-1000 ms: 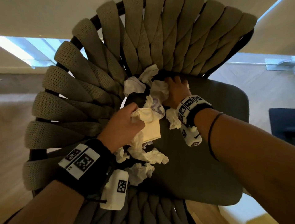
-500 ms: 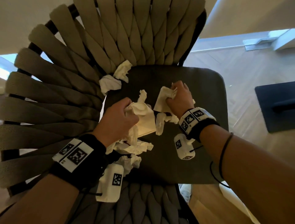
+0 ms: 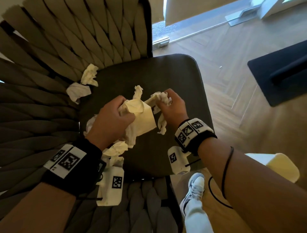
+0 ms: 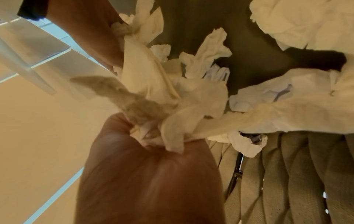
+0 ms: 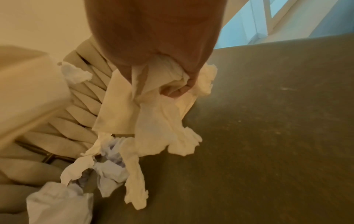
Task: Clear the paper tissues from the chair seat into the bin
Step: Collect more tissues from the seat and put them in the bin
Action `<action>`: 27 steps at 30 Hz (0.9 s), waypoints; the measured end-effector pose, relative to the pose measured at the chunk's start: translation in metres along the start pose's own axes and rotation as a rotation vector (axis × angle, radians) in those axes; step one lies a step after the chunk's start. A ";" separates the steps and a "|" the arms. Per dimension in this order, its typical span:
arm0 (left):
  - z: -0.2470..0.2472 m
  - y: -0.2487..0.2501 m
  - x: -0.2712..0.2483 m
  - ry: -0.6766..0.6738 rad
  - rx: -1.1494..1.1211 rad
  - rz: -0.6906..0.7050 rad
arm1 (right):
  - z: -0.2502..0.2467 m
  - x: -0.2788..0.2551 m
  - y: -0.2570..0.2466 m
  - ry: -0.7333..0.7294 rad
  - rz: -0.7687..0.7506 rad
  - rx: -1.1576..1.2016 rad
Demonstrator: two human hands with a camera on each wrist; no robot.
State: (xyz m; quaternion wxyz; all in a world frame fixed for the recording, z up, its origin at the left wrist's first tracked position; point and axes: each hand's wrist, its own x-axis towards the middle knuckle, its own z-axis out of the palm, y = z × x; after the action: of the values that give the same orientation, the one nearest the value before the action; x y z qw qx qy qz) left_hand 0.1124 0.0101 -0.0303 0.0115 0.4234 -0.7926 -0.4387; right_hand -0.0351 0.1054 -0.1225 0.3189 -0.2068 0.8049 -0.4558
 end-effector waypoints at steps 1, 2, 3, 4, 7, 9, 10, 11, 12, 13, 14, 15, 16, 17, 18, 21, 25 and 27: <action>0.004 0.003 0.000 -0.002 0.001 -0.007 | -0.005 -0.004 0.002 0.014 0.013 0.031; 0.008 0.007 0.000 -0.006 0.005 -0.019 | -0.010 -0.008 0.003 0.036 0.025 0.058; 0.013 0.012 0.000 -0.012 0.013 -0.028 | -0.017 -0.013 0.004 0.061 0.033 0.083; 0.018 0.017 0.000 -0.022 0.018 -0.027 | -0.025 -0.018 0.003 0.088 0.039 0.108; 0.037 0.041 -0.002 -0.064 0.018 0.016 | -0.056 -0.038 0.006 0.181 0.046 0.178; 0.056 0.063 -0.004 -0.106 0.015 0.057 | -0.085 -0.053 0.011 0.254 0.066 0.206; 0.067 0.074 -0.006 -0.131 0.009 0.089 | -0.101 -0.062 0.016 0.293 0.076 0.230; 0.079 0.087 -0.007 -0.159 0.005 0.123 | -0.119 -0.071 0.022 0.336 0.083 0.261; 0.093 0.100 -0.009 -0.190 0.005 0.157 | -0.137 -0.081 0.028 0.381 0.086 0.290; 0.107 0.112 -0.012 -0.223 0.006 0.194 | -0.155 -0.092 0.036 0.428 0.086 0.309; 0.123 0.125 -0.014 -0.256 0.004 0.232 | -0.173 -0.103 0.044 0.475 0.088 0.313; 0.139 0.138 -0.018 -0.287 -0.003 0.266 | -0.191 -0.114 0.054 0.521 0.097 0.317; 0.157 0.150 -0.022 -0.321 -0.012 0.290 | -0.208 -0.126 0.064 0.563 0.116 0.332; 0.176 0.163 -0.027 -0.362 -0.024 0.307 | -0.225 -0.137 0.075 0.607 0.136 0.357; 0.196 0.175 -0.033 -0.407 -0.032 0.317 | -0.243 -0.149 0.087 0.651 0.159 0.377; 0.260 0.209 -0.052 -0.527 -0.028 0.363 | -0.293 -0.180 0.129 0.752 0.222 0.386; 0.350 0.234 -0.077 -0.665 0.012 0.383 | -0.344 -0.208 0.192 0.860 0.334 0.415; 0.397 0.241 -0.088 -0.732 0.021 0.404 | -0.363 -0.215 0.231 0.915 0.436 0.393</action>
State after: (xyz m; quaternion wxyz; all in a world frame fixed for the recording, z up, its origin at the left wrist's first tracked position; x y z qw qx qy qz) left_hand -0.1453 0.4040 -0.0732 -0.1895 0.0759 -0.8160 -0.5409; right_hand -0.1469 0.5732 -0.1139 0.0557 0.2483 0.7852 -0.5645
